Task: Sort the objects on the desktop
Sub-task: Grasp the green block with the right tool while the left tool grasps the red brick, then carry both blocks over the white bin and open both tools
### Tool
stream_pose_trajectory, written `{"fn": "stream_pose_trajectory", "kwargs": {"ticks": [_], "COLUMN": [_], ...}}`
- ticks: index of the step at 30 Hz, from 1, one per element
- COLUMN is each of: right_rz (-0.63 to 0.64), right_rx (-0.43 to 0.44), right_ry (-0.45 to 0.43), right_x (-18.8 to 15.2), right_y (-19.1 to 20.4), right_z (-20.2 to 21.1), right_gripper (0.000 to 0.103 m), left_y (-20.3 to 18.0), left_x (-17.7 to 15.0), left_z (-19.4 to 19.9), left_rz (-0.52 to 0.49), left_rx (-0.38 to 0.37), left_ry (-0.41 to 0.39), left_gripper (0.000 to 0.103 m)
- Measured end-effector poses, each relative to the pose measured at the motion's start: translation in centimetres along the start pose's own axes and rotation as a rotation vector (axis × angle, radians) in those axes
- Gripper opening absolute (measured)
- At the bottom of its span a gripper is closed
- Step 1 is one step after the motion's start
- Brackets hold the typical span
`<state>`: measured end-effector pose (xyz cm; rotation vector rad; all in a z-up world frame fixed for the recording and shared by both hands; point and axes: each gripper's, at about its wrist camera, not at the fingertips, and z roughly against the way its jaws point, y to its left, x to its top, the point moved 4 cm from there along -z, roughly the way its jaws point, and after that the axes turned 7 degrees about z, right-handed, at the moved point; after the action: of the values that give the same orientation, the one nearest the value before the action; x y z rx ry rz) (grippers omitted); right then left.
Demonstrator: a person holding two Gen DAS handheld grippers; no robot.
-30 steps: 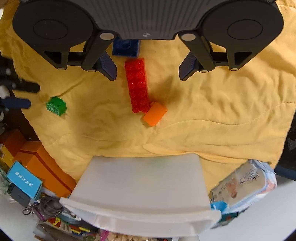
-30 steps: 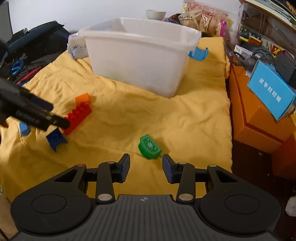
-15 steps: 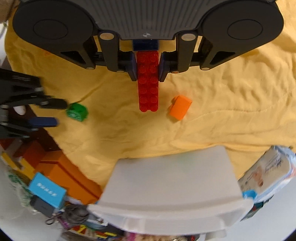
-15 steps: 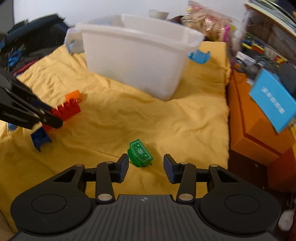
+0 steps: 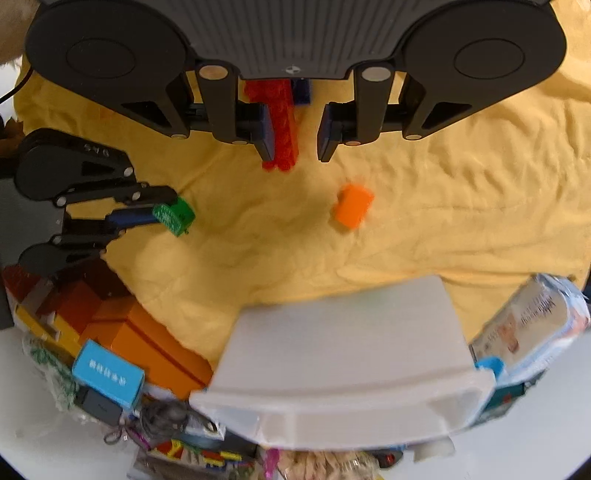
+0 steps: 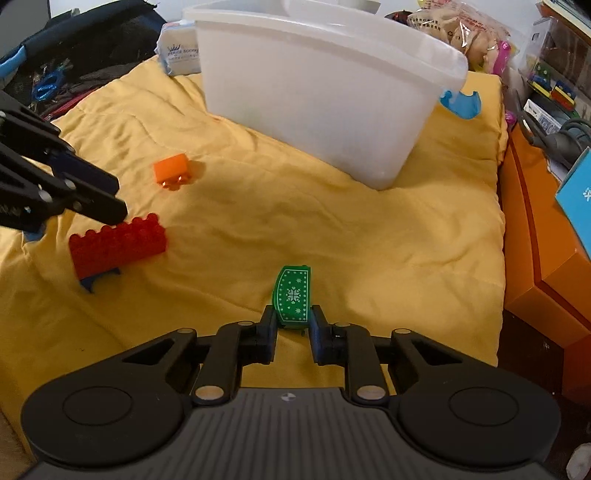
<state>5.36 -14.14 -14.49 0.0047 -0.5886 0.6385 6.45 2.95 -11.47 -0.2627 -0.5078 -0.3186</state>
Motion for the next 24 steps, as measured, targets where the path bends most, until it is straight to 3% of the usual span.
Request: {"fn": "stream_pose_trajectory", "kwargs": {"ticks": [2,6,7,8,9,11,17,24], "right_rz": [0.0,-0.01,-0.016,-0.024,-0.034,-0.057,-0.052,-0.048], "right_rx": [0.004,0.004,0.002,-0.004,-0.007,-0.002,-0.015,-0.077], "right_ry": [0.006,0.008,0.008,0.007,0.004,-0.007,-0.033,-0.158], "right_x": [-0.1,-0.4,-0.3,-0.4,-0.4,-0.4,0.4,4.9], "right_y": [0.3,0.7,0.7,0.7,0.6,0.4,0.2,-1.6], "right_z": [-0.1,-0.2,-0.4,-0.6,-0.8,-0.8,0.2,4.3], "right_gripper": [0.021,0.023,0.026,0.03,0.03,0.024,0.021,0.021], "left_y": [-0.2,-1.3,-1.4,-1.5,-1.5,-1.5,-1.1,0.2], "left_x": [-0.4,-0.9,-1.1,-1.2,-1.3,-1.4,0.7,7.4], "left_z": [-0.4,-1.8,-2.2,-2.6,-2.8,-2.8,-0.4,4.8], "left_rz": [-0.001,-0.043,-0.045,-0.048,-0.048,-0.047,-0.055,-0.076], "left_rx": [-0.026,-0.044,-0.05,-0.055,-0.061,-0.073,-0.081,-0.031], "left_ry": [0.015,0.055,0.068,0.078,0.084,0.081,-0.002,-0.181], "left_gripper": [0.045,0.053,0.052,0.042,0.031,0.025,0.025,0.025]}}
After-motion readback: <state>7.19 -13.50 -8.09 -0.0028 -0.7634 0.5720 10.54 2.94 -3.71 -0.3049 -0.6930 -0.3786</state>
